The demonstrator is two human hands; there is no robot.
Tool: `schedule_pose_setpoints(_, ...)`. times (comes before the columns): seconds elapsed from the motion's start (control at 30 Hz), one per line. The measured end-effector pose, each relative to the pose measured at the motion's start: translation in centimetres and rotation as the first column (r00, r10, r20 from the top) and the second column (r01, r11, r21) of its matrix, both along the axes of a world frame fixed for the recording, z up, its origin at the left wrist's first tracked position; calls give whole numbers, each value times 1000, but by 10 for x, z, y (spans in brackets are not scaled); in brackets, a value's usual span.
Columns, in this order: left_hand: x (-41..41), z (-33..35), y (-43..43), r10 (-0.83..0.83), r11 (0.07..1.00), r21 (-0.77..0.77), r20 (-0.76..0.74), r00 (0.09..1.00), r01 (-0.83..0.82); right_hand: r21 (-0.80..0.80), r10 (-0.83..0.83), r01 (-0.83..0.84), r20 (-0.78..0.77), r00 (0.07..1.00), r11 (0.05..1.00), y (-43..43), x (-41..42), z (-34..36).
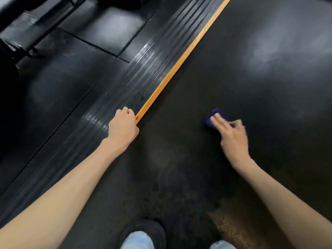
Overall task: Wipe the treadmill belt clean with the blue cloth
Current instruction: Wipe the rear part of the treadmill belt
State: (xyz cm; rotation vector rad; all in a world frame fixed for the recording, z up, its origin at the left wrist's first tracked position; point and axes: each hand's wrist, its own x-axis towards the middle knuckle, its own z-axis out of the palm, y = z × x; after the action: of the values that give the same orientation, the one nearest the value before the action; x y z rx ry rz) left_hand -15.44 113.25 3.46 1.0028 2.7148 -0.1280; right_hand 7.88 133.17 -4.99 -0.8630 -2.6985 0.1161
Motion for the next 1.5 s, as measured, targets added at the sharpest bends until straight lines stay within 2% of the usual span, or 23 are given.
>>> schedule_pose_setpoints(0.07, -2, 1, -1, -17, 1000, -9, -4, 1000, 17, -182, -226, 214, -46, 973, 960, -25, -7, 5)
schedule_pose_setpoints(0.1, -4, 2, 1, -16, 1000, -15, -10, 1000, 16, -275, -182, 151, -92, 979, 949, -60, -15, 3)
schedule_pose_setpoints(0.17, -3, 5, 5, -12, 999, -40, -15, 1000, 11, -362, 130, -169, -130, 983, 917, -141, -17, 8)
schedule_pose_setpoints(0.23, -1, 7, 3, -5, 998, -56, -26, 1000, 3, -228, 588, -563, 55, 807, 794, -180, -8, 10)
schedule_pose_setpoints(0.27, -2, 7, 0, 6, 998, -56, -34, 999, -8, -220, 677, -645, 130, 724, 732, -166, -9, 12)
schedule_pose_setpoints(0.33, -4, 2, -9, 10, 999, -51, -21, 1000, -11, -346, 542, -502, 22, 840, 793, -106, -8, 9)
schedule_pose_setpoints(0.4, -9, -5, -17, -19, 999, -40, 25, 1000, 20, -193, 142, -126, 73, 987, 973, -30, -8, 22)
schedule_pose_setpoints(0.47, -13, -9, -21, -15, 1000, -13, 100, 995, 17, -147, -156, 160, 37, 987, 976, 9, -9, 18)
schedule_pose_setpoints(0.53, -14, -8, -21, 22, 1000, 7, 157, 987, -23, -223, -214, 211, 9, 977, 952, -20, -32, 12)
schedule_pose_setpoints(0.57, -13, -6, -20, 33, 999, 9, 153, 988, -35, -260, -129, 119, -22, 991, 958, -60, -43, 5)
schedule_pose_setpoints(0.63, -10, -4, -15, 37, 999, -16, 121, 992, -36, -298, 329, -315, -3, 944, 901, -154, -52, -3)
schedule_pose_setpoints(0.7, -7, -4, -14, 41, 998, -45, 97, 994, -36, -212, 745, -720, 66, 664, 660, -210, -50, -2)
schedule_pose_setpoints(0.77, -8, -4, -16, 17, 999, -40, 80, 997, -14, -126, 843, -834, 51, 535, 537, -181, -60, -7)
schedule_pose_setpoints(0.83, -10, -6, -21, -4, 1000, -14, 81, 997, 6, -23, 695, -695, -9, 719, 719, -109, -73, -14)
schedule_pose_setpoints(0.9, -12, -7, -25, -1, 1000, 15, 137, 991, -1, -36, 326, -328, -49, 944, 944, -24, -76, -13)
schedule_pose_setpoints(1.0, -12, 1, -22, 28, 999, 27, 196, 980, -34, -250, -189, 192, 35, 981, 949, 32, -75, 1)
schedule_pose_setpoints(1.03, -11, 4, -19, 40, 999, 5, 188, 981, -42, -241, -234, 230, 15, 972, 943, 17, -82, 0)
schedule_pose_setpoints(1.13, -4, 13, -5, 115, 992, -58, 114, 987, -109, -179, 95, -95, -14, 995, 979, -81, -113, -10)
schedule_pose_setpoints(1.23, 1, 11, 6, 97, 993, -68, 42, 994, -94, -293, 654, -606, 98, 750, 740, -163, -97, 1)
schedule_pose_setpoints(1.3, 5, 6, 10, 131, 991, -37, 74, 989, -129, -243, 780, -750, 50, 624, 616, -143, -75, -5)
schedule_pose_setpoints(1.33, 7, 4, 9, 153, 988, -29, 94, 984, -151, -184, 773, -757, 30, 634, 627, -116, -68, -10)
schedule_pose_setpoints(1.4, 13, 1, 7, 145, 989, -11, 103, 984, -145, -120, 604, -598, 17, 797, 792, -50, -55, -16)
schedule_pose_setpoints(1.5, 19, 0, 4, 107, 994, 14, 156, 982, -111, -141, 97, -98, -16, 995, 985, 35, -21, -7)
